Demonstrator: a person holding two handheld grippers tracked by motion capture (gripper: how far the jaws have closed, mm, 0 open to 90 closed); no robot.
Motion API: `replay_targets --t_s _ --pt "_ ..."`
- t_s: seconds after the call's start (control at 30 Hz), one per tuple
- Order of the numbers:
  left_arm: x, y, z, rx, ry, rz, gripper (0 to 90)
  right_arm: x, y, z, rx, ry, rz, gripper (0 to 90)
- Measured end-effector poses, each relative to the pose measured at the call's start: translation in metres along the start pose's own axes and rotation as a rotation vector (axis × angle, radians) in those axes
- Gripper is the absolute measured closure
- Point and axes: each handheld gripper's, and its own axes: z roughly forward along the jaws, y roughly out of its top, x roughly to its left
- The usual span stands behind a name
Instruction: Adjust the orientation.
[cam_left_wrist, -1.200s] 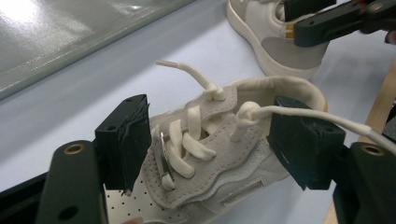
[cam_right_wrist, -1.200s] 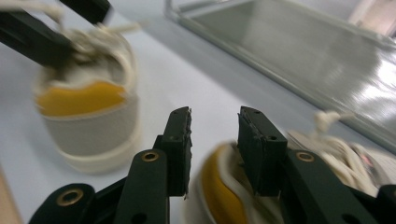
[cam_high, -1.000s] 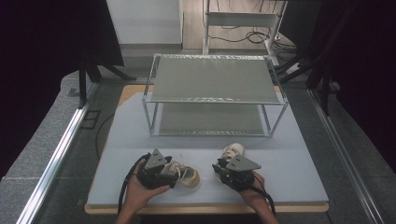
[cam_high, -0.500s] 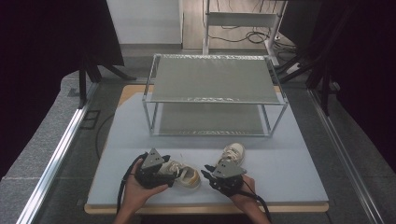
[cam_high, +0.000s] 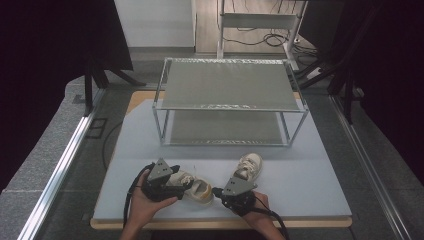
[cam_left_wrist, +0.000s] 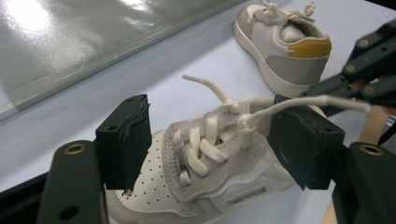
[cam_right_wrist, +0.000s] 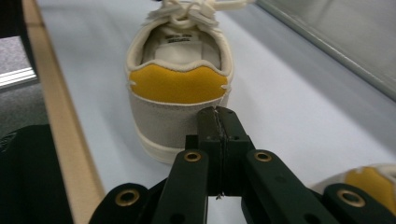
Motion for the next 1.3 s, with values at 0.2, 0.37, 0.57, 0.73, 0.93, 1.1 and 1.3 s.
replay_targets --t_s 0.2,0.37,0.57,0.73,0.93,1.1,1.3 --pt "0.002 0.001 -0.005 -0.012 0.004 -0.003 29.4 0.011 0.003 0.001 -0.002 0.06 -0.025 89.5" --pt "0.005 0.001 -0.009 -0.037 -0.038 -0.034 29.4 0.027 0.005 0.009 -0.032 0.087 -0.027 89.2" --pt "0.008 0.002 -0.017 -0.074 -0.007 -0.056 30.8 0.044 0.011 0.024 -0.051 0.117 -0.026 89.0" --pt "0.011 0.001 -0.018 -0.077 -0.003 -0.063 31.0 0.054 0.017 0.033 -0.067 0.141 -0.024 87.6" --pt "0.014 -0.001 -0.017 -0.074 -0.006 -0.069 31.0 0.061 0.021 0.041 -0.076 0.165 -0.033 86.3" --pt "0.02 -0.003 -0.019 -0.091 -0.016 -0.085 31.1 0.065 0.023 0.046 -0.083 0.185 -0.018 85.2" --pt "0.027 -0.011 -0.034 -0.126 0.024 -0.133 31.8 0.071 0.029 0.055 -0.08 0.207 -0.042 83.5"
